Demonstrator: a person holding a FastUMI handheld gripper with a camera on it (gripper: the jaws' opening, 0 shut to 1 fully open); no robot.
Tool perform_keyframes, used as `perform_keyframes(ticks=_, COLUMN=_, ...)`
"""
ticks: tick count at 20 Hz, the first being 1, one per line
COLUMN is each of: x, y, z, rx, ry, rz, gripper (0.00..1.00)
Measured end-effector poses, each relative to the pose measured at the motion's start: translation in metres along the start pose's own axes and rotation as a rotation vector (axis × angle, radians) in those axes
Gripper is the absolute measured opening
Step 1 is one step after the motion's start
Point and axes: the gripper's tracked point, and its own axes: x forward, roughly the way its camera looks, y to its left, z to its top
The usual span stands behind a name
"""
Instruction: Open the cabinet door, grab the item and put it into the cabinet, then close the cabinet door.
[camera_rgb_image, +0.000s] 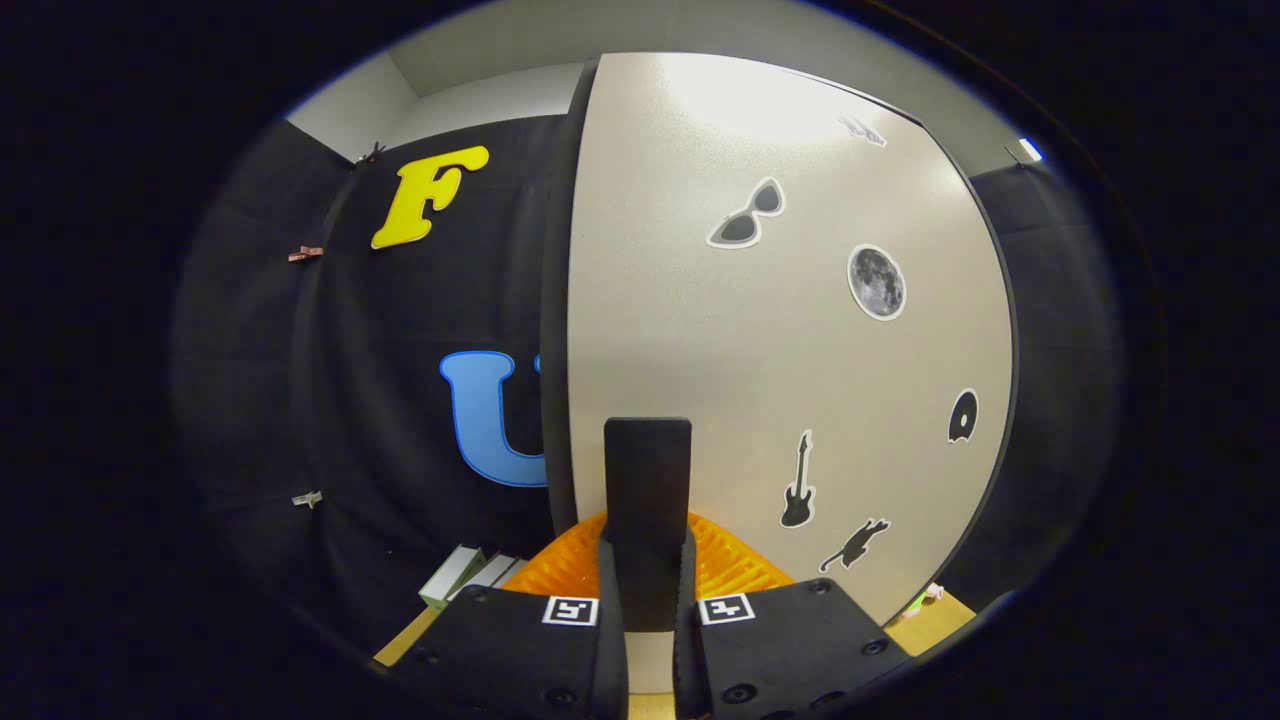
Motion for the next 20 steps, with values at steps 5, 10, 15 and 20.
perform_keyframes(ticks=5, x=-0.034, y=-0.002, z=0.005, rx=0.032, ry=0.0, rz=0.055, gripper=0.21)
perform_keyframes(ticks=10, x=-0.065, y=-0.013, z=0.007, rx=0.042, ry=-0.002, rz=0.103, gripper=0.21)
perform_keyframes(ticks=15, x=-0.09, y=-0.029, z=0.009, rx=0.037, ry=-0.005, rz=0.133, gripper=0.21)
perform_keyframes(ticks=20, x=-0.109, y=-0.048, z=0.01, rx=0.043, ry=-0.007, rz=0.12, gripper=0.21)
